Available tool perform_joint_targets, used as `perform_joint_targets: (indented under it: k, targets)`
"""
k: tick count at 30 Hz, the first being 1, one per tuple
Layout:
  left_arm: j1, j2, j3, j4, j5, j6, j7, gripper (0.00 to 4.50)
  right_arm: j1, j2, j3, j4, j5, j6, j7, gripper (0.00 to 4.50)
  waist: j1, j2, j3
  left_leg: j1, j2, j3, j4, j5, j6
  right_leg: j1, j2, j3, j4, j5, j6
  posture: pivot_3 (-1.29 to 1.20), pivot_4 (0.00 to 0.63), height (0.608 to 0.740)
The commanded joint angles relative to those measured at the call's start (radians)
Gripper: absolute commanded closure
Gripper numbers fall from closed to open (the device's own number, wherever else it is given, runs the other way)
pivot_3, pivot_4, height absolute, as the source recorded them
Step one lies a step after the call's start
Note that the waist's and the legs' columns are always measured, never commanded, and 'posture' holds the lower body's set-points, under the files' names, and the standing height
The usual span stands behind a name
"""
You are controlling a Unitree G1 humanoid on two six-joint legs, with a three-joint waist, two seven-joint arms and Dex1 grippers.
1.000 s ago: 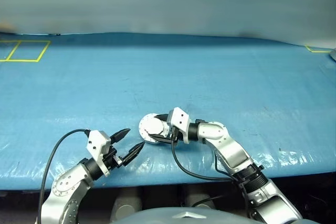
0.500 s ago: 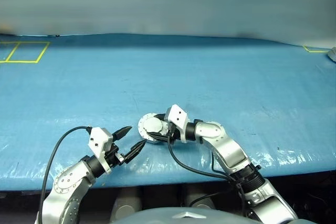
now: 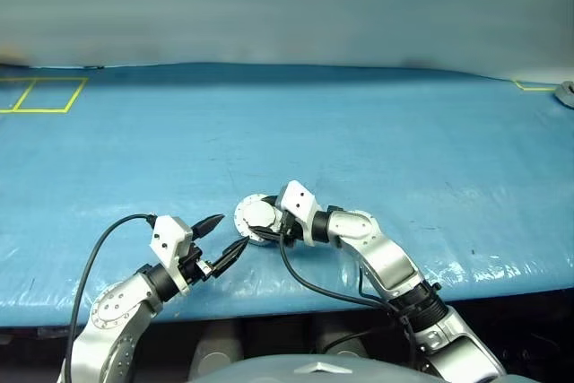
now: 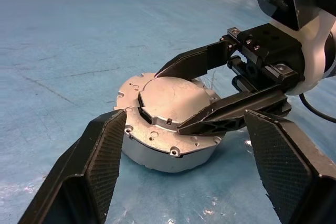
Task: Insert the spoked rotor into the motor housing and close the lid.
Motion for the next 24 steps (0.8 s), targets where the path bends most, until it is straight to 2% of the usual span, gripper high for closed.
perform_joint_targets:
  k: [1, 7, 11, 16, 20, 24]
  targets:
    - [-0.007, 0.006, 0.010, -0.028, -0.012, -0.006, -0.006, 0.67, 0.036, -0.037, -0.026, 0.036, 0.051, 0.104, 0.051, 1.47, 0.005, 0.000, 0.000, -0.001, 0.000, 0.000, 0.000, 0.000, 0.000, -0.001, 0.000, 0.000, -0.001, 0.000, 0.000, 0.00, 0.150, 0.740]
    - [-0.019, 0.004, 0.003, -0.016, -0.016, -0.013, -0.013, 0.67, 0.029, -0.080, 0.025, 0.014, 0.039, 0.077, 0.111, 1.47, 0.007, 0.001, 0.001, -0.005, -0.001, 0.000, -0.002, -0.001, 0.006, -0.004, 0.000, -0.001, -0.005, 0.001, -0.004, 0.00, 0.150, 0.740]
    - [-0.022, 0.000, 0.003, -0.009, -0.013, -0.019, -0.014, 0.67, 0.032, -0.067, 0.077, 0.052, -0.044, 0.032, 0.058, 1.47, 0.005, 0.000, 0.001, -0.005, -0.005, 0.000, -0.003, -0.003, 0.007, -0.003, 0.001, -0.001, -0.006, -0.001, -0.004, 0.00, 0.150, 0.740]
    - [-0.023, -0.001, 0.000, -0.005, -0.011, -0.020, -0.016, 0.67, 0.042, -0.049, 0.076, 0.078, -0.058, 0.004, 0.043, 1.47, 0.000, -0.002, 0.000, -0.002, -0.004, 0.000, -0.003, -0.003, 0.006, -0.002, 0.002, -0.001, -0.004, -0.001, -0.004, 0.00, 0.150, 0.740]
    - [-0.022, 0.000, 0.001, -0.004, -0.012, -0.020, -0.020, 0.67, 0.031, -0.014, -0.010, 0.079, 0.033, 0.153, 0.025, 1.47, 0.000, -0.002, 0.000, -0.001, 0.000, 0.000, -0.003, -0.002, 0.005, -0.002, 0.001, 0.000, -0.002, -0.002, -0.002, 0.00, 0.150, 0.740]
    - [-0.030, 0.000, 0.000, -0.004, -0.013, -0.017, -0.024, 0.67, -0.003, 0.025, -0.080, 0.087, 0.044, 0.222, -0.068, 1.47, 0.001, -0.001, 0.000, -0.001, 0.000, 0.000, -0.002, -0.002, 0.005, -0.002, 0.001, 0.000, -0.002, -0.001, -0.004, 0.00, 0.150, 0.740]
